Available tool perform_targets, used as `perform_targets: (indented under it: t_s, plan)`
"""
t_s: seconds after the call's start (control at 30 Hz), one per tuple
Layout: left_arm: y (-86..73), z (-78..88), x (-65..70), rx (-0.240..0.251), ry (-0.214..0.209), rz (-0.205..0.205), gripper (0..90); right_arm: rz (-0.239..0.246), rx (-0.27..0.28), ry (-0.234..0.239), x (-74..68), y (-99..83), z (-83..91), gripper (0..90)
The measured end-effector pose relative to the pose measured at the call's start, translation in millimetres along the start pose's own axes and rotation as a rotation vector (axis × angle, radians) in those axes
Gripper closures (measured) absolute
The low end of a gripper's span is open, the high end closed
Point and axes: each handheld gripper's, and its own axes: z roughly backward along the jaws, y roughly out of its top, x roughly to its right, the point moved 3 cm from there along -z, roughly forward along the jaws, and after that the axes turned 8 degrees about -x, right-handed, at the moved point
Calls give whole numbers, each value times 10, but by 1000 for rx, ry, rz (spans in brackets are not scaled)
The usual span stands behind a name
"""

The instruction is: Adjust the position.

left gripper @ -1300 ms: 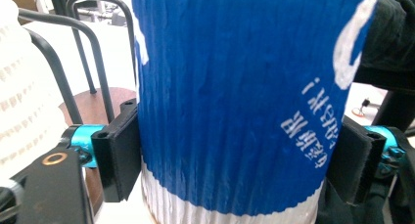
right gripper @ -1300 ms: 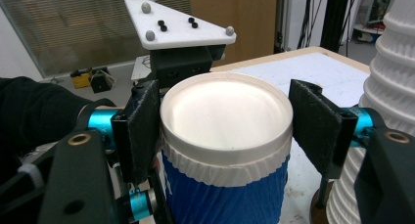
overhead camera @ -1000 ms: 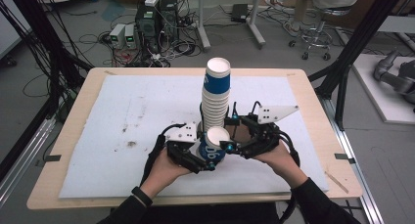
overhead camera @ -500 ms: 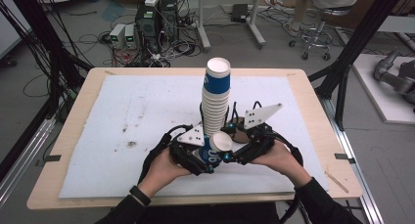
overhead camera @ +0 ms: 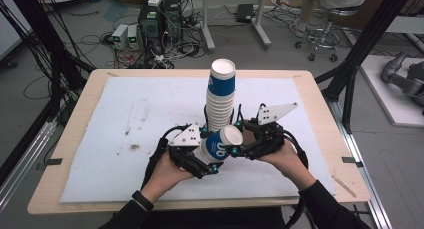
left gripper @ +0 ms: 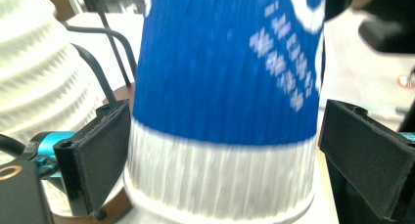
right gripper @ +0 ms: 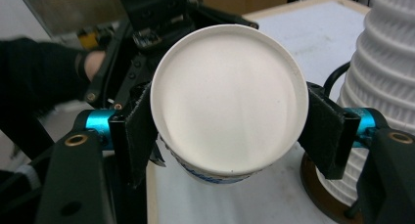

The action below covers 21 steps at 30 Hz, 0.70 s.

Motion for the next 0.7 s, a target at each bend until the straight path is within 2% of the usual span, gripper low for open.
perform_targets:
  t_s: [0.1, 0.2, 0.27, 0.33, 0.37, 0.43, 0.6, 0.7]
  plan:
    - [-21, 26, -16, 66, -16, 25, 69, -5, 50, 11, -1, 4, 40, 298]
    - [-35, 34, -49, 104, -56, 72, 69, 4, 82, 32, -18, 12, 51, 298]
    - [-43, 38, -69, 120, -79, 90, 69, 18, 96, 30, -43, 21, 51, 298]
    - [-49, 43, -73, 115, -95, 87, 96, 41, 102, 33, -63, 28, 43, 298]
    - [-48, 48, -68, 115, -95, 76, 110, 43, 101, 24, -67, 29, 38, 298]
    - [-40, 55, -55, 116, -100, 65, 156, 35, 101, 34, -66, 25, 37, 298]
    - [-23, 82, -62, 90, -100, 49, 181, 38, 98, 37, -64, 23, 39, 298]
    - [0, 106, -65, 65, -105, 31, 188, 60, 88, 30, -68, 20, 42, 296]
